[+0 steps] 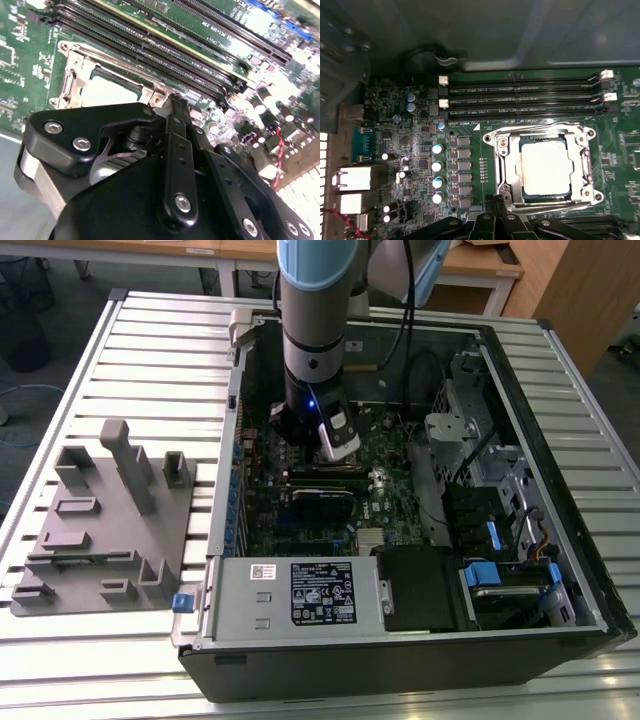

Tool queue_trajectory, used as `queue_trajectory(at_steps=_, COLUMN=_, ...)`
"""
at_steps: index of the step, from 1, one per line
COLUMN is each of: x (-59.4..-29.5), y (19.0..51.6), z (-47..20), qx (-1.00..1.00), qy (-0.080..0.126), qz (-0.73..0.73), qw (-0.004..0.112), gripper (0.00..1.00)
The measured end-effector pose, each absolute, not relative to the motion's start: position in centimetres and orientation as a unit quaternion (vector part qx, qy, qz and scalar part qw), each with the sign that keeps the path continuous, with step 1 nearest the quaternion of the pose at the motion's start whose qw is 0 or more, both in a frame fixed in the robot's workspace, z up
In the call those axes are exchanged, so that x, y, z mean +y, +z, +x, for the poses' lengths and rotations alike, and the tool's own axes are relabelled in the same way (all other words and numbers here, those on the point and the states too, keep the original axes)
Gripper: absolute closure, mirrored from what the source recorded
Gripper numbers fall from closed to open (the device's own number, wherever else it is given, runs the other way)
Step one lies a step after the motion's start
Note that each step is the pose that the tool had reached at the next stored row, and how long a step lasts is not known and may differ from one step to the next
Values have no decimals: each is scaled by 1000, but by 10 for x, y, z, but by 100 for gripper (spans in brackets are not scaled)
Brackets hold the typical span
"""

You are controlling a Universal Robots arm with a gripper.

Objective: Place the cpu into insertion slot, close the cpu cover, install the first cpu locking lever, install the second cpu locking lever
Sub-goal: 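Install the second cpu locking lever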

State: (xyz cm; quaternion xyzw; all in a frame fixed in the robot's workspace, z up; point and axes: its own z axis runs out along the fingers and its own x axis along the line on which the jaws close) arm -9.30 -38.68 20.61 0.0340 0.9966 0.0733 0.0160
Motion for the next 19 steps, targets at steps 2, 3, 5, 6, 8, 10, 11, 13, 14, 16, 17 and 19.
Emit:
queue_trajectory(at_steps=2, x=-387, y=211, z=-93, qx=997, qy=73, qz=34, qw=16, gripper=90)
queue_trajectory(at_steps=3, x=-387, y=214, z=-93, qx=997, qy=73, qz=34, qw=16, gripper=90)
queue_trajectory(at_steps=5, x=-387, y=218, z=-93, qx=997, qy=73, qz=34, qw=16, gripper=90)
queue_trajectory(at_steps=6, x=-387, y=221, z=-93, qx=997, qy=73, qz=34, qw=16, gripper=90)
queue_trajectory(at_steps=8, x=-387, y=226, z=-93, qx=997, qy=73, qz=34, qw=16, gripper=90)
queue_trajectory(at_steps=10, x=-387, y=227, z=-93, qx=997, qy=73, qz=34, qw=16, gripper=90)
queue_trajectory(at_steps=11, x=-387, y=227, z=-93, qx=997, qy=72, qz=34, qw=16, gripper=90)
queue_trajectory(at_steps=13, x=-386, y=227, z=-93, qx=997, qy=70, qz=34, qw=16, gripper=90)
queue_trajectory(at_steps=14, x=-385, y=227, z=-93, qx=997, qy=69, qz=34, qw=16, gripper=90)
queue_trajectory(at_steps=16, x=-383, y=227, z=-90, qx=997, qy=69, qz=34, qw=16, gripper=90)
queue_trajectory(at_steps=17, x=-382, y=227, z=-88, qx=997, qy=69, qz=34, qw=16, gripper=90)
queue_trajectory(at_steps=19, x=-380, y=226, z=-81, qx=997, qy=69, qz=34, qw=16, gripper=90)
